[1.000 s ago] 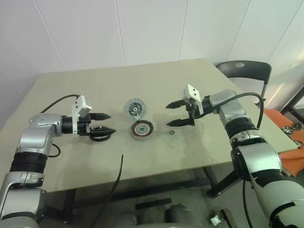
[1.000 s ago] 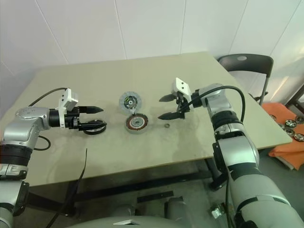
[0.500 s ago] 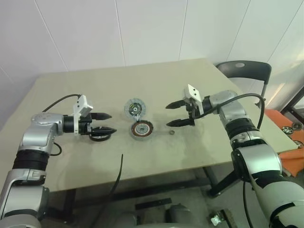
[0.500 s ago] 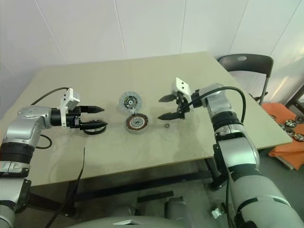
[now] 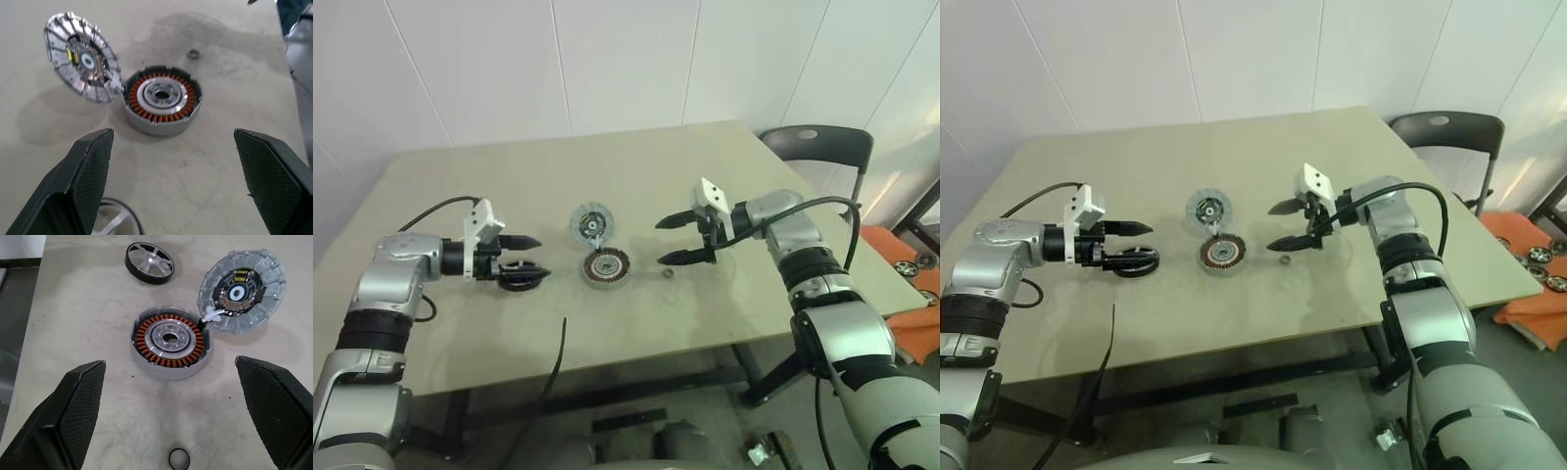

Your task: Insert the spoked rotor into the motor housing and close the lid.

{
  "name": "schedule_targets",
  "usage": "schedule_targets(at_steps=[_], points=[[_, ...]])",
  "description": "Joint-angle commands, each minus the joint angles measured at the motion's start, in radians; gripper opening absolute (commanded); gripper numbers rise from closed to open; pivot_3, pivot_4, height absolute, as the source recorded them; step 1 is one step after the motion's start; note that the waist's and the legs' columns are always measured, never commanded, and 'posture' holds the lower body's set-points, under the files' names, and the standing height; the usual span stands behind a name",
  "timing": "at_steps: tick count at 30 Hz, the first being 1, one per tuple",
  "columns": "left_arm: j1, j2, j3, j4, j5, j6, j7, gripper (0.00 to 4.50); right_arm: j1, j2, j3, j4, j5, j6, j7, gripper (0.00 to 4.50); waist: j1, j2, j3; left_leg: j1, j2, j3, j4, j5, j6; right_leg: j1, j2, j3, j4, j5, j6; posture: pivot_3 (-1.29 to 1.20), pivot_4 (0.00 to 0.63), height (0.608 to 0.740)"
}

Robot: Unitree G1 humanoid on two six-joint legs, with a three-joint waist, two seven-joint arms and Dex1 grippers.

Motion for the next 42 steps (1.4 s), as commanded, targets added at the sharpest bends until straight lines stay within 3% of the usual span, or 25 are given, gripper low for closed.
schedule_targets(at_steps=[1,42], points=[[-0.012,0.009,0.013,-0.026,-0.006,-0.019,-0.012,4.18,-0.01,-0.006,0.0,-0.05,0.019,0.001,0.004,4.44,0.0,0.0,0.0,0.0,0.0,0.0,0.0,0.0,0.0,0.0,0.0,0.0,0.0,0.0,0.0,0.0,0.0,0.74],[-0.017,-0.008,0.031,-0.017,-0.016,-0.038,0.024,4.18,-0.04,-0.019,0.028,-0.025,-0.002,-0.057,-0.007,4.44,0.0,0.0,0.0,0.0,0.0,0.0,0.0,0.0,0.0,0.0,0.0,0.0,0.0,0.0,0.0,0.0,0.0,0.74]])
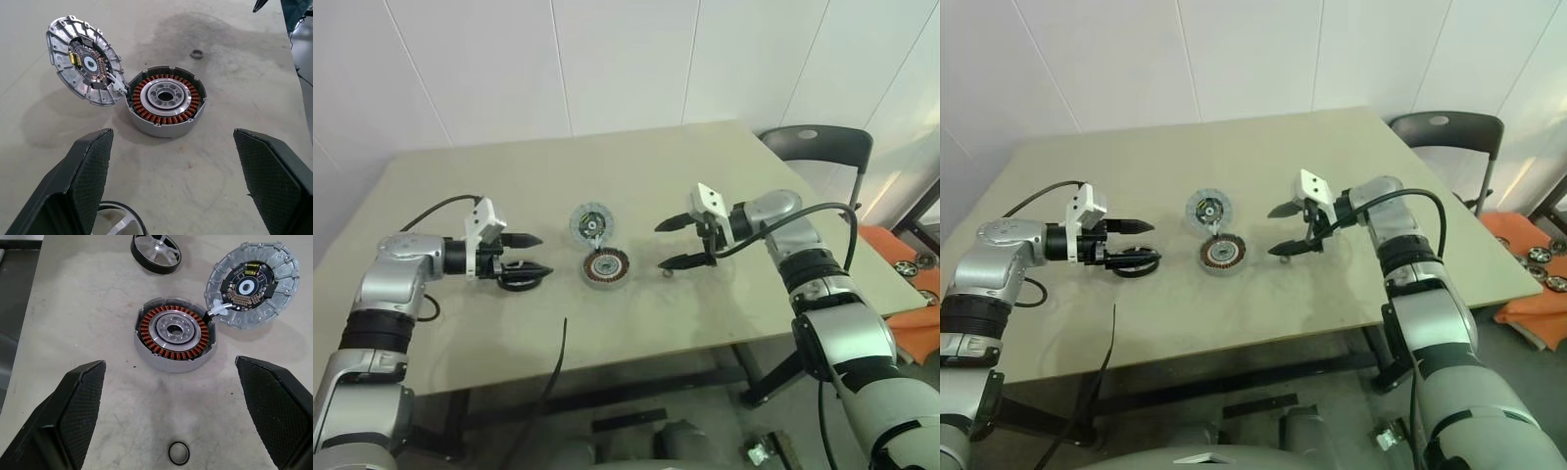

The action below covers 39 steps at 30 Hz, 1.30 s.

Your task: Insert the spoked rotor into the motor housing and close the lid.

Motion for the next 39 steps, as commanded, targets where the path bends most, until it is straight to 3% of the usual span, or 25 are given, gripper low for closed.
schedule_targets(at_steps=[1,39], points=[[-0.016,0.004,0.031,-0.02,-0.015,-0.012,0.004,4.18,-0.046,-0.01,-0.006,-0.006,0.008,-0.011,-0.005,4.44,0.0,0.0,0.0,0.0,0.0,0.0,0.0,0.0,0.0,0.0,0.0,0.0,0.0,0.0,0.0,0.0,0.0,0.74],[-0.012,-0.009,0.018,-0.026,-0.024,-0.008,-0.007,4.18,-0.004,-0.017,-0.009,-0.062,0.025,0.021,0.003,4.44,0.0,0.0,0.0,0.0,0.0,0.0,0.0,0.0,0.0,0.0,0.0,0.0,0.0,0.0,0.0,0.0,0.0,0.74]])
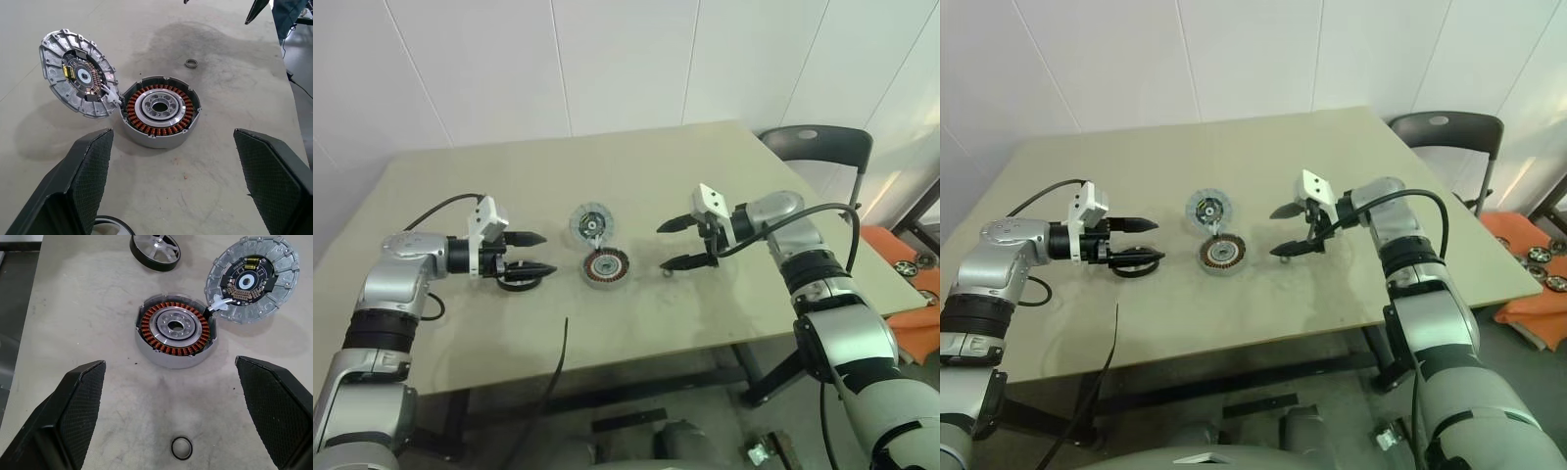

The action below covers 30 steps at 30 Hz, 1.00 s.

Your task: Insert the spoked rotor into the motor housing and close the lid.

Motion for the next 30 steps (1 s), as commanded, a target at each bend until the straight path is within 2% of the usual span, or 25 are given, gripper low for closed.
schedule_targets(at_steps=[1,30], points=[[-0.006,0.002,0.017,-0.016,-0.006,-0.013,-0.004,4.18,-0.014,-0.009,-0.009,-0.048,0.023,-0.003,0.004,4.44,0.0,0.0,0.0,0.0,0.0,0.0,0.0,0.0,0.0,0.0,0.0,0.0,0.0,0.0,0.0,0.0,0.0,0.74],[0.012,0.001,0.026,-0.032,-0.018,0.009,0.005,4.18,0.002,-0.015,-0.008,-0.071,0.031,0.022,0.003,4.44,0.0,0.0,0.0,0.0,0.0,0.0,0.0,0.0,0.0,0.0,0.0,0.0,0.0,0.0,0.0,0.0,0.0,0.74]])
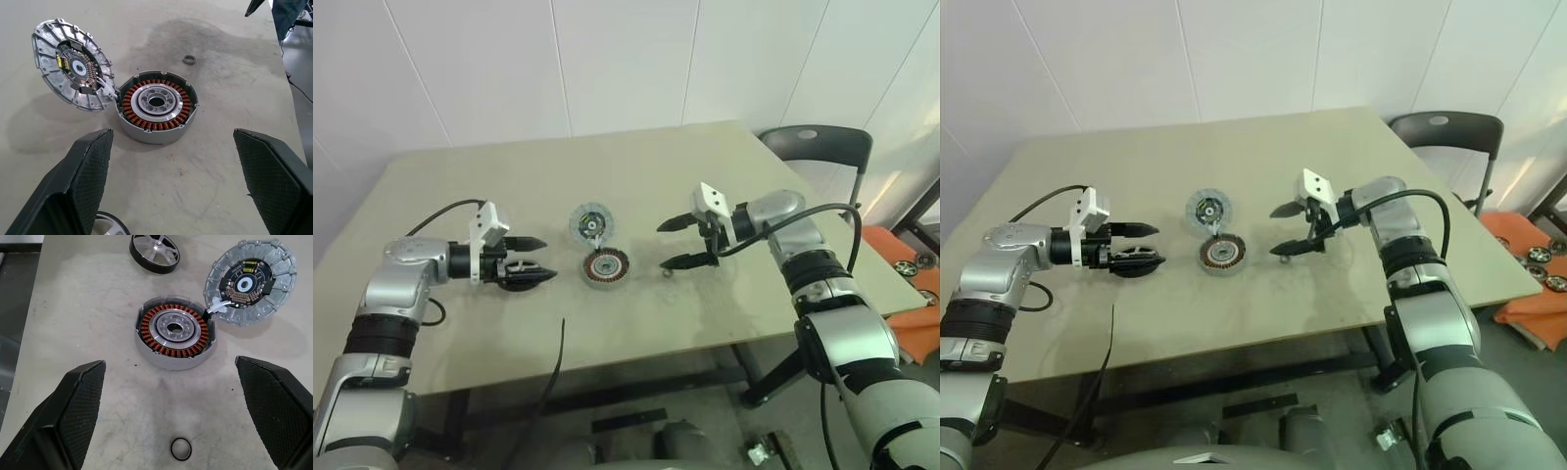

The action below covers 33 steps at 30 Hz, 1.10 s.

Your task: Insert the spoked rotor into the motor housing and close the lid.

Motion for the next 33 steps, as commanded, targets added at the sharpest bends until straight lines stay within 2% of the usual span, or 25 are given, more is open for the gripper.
schedule_targets(at_steps=[1,33], points=[[-0.019,0.003,0.025,-0.025,-0.017,0.006,0.0,4.18,-0.009,-0.009,-0.008,-0.044,0.021,0.009,0.0,4.44,0.0,0.0,0.0,0.0,0.0,0.0,0.0,0.0,0.0,0.0,0.0,0.0,0.0,0.0,0.0,0.0,0.0,0.74],[0.025,0.003,0.049,-0.073,-0.03,0.033,0.031,4.18,-0.005,0.009,-0.007,-0.041,0.027,0.022,-0.012,4.44,0.0,0.0,0.0,0.0,0.0,0.0,0.0,0.0,0.0,0.0,0.0,0.0,0.0,0.0,0.0,0.0,0.0,0.74]])
